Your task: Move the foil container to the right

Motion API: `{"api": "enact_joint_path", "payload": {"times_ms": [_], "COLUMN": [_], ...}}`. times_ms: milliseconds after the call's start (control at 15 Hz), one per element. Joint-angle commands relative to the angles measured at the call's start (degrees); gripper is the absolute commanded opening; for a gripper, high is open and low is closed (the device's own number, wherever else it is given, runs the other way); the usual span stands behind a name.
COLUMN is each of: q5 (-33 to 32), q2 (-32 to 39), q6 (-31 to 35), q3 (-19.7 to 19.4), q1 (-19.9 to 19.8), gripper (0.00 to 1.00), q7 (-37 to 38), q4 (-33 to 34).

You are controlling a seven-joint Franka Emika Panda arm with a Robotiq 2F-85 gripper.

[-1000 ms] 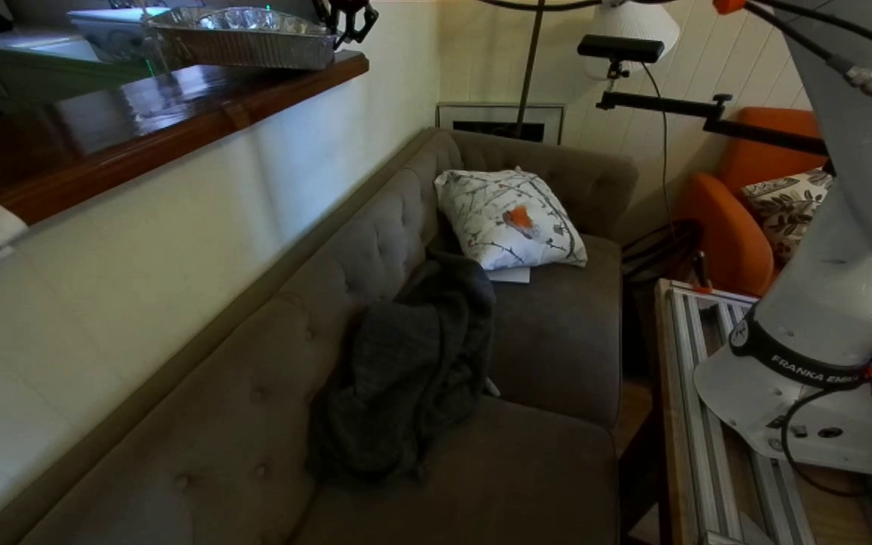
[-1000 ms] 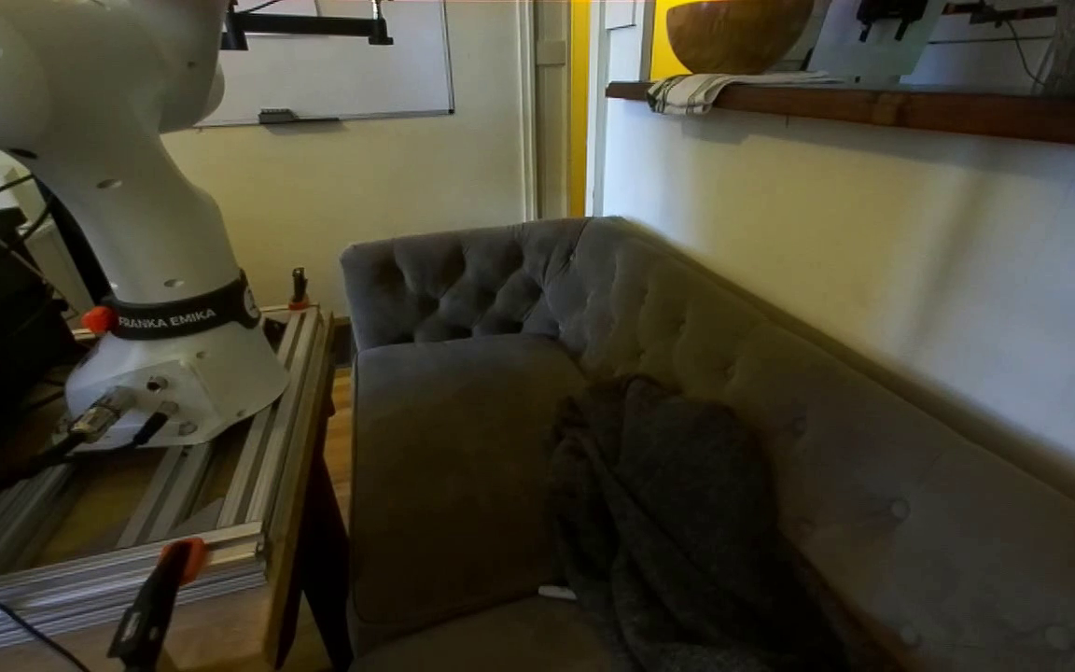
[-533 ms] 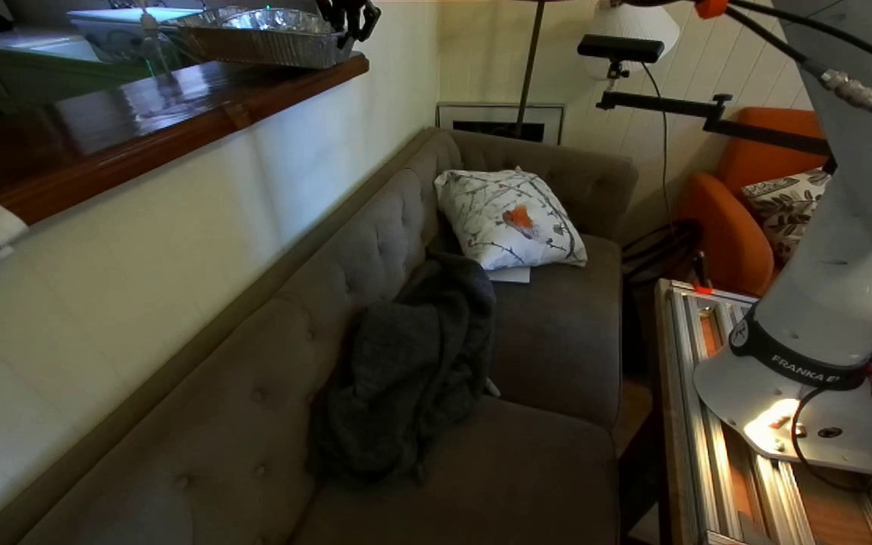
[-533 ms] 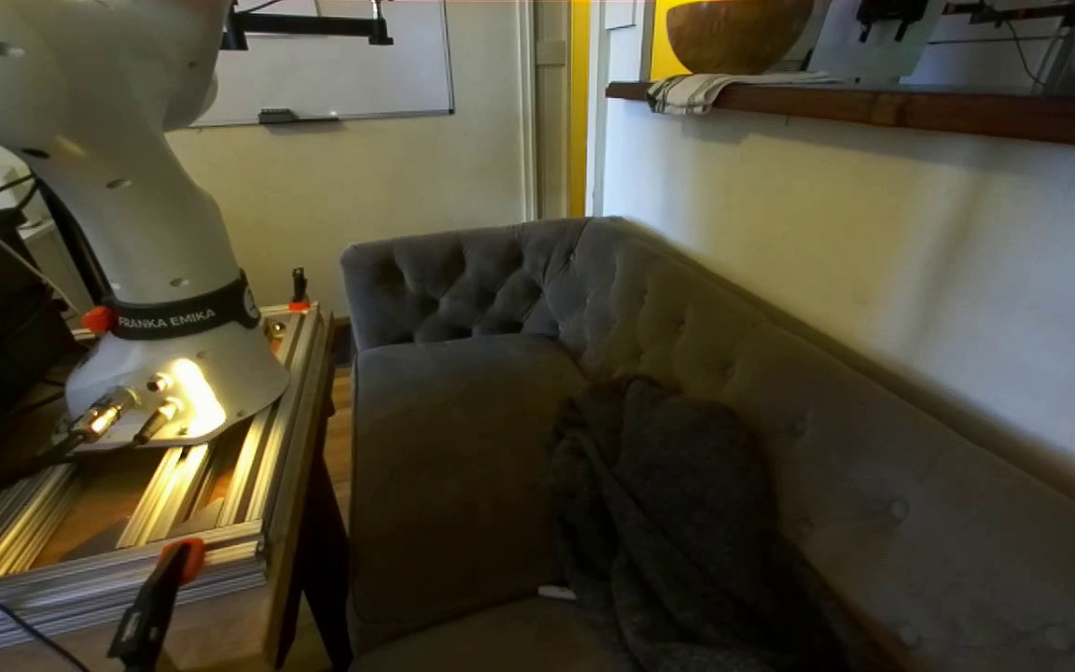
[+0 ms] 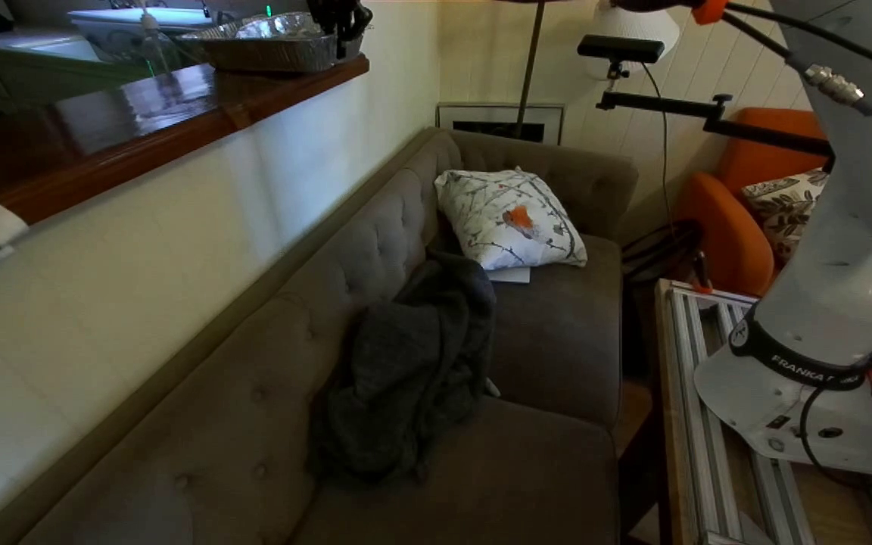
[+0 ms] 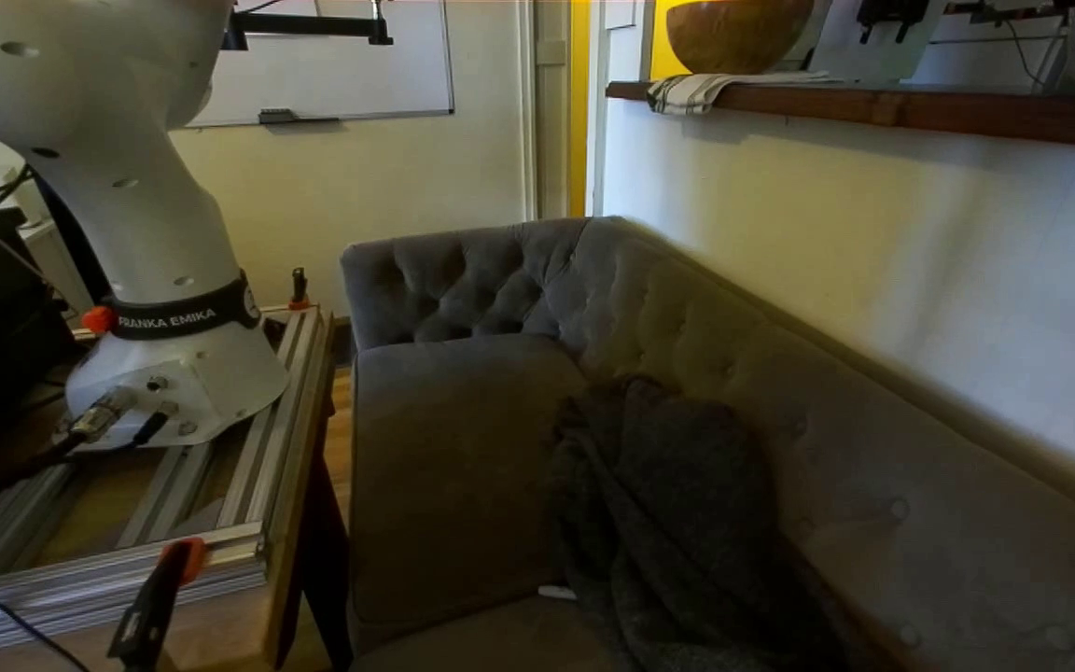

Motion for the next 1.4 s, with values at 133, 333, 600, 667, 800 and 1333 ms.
{"api": "enact_joint_path", "payload": {"times_ms": [133, 333, 600, 667, 800, 1333], "q5": [0.29, 0.1, -0.08, -0.98, -0.51, 3.8], "q2": [-0.36, -1.36, -5.42, -6.37, -9.48, -22.95], "q6": [2.12, 7.55, 6.68, 5.83, 7.6, 11.34], "q3": [-0.01, 0.08, 1.47, 1.24, 1.49, 4.41], "q1": [0.12, 0.07, -0.57, -0.35, -0.32, -0.88], "gripper": [0.72, 0.94, 1.0, 1.0, 1.0, 1.0], "q7": [0.81, -1.65, -13.02, -16.57, -23.95, -52.0], "q4": [0.24, -0.72, -3.12, -3.56, -6.18, -20.88]}}
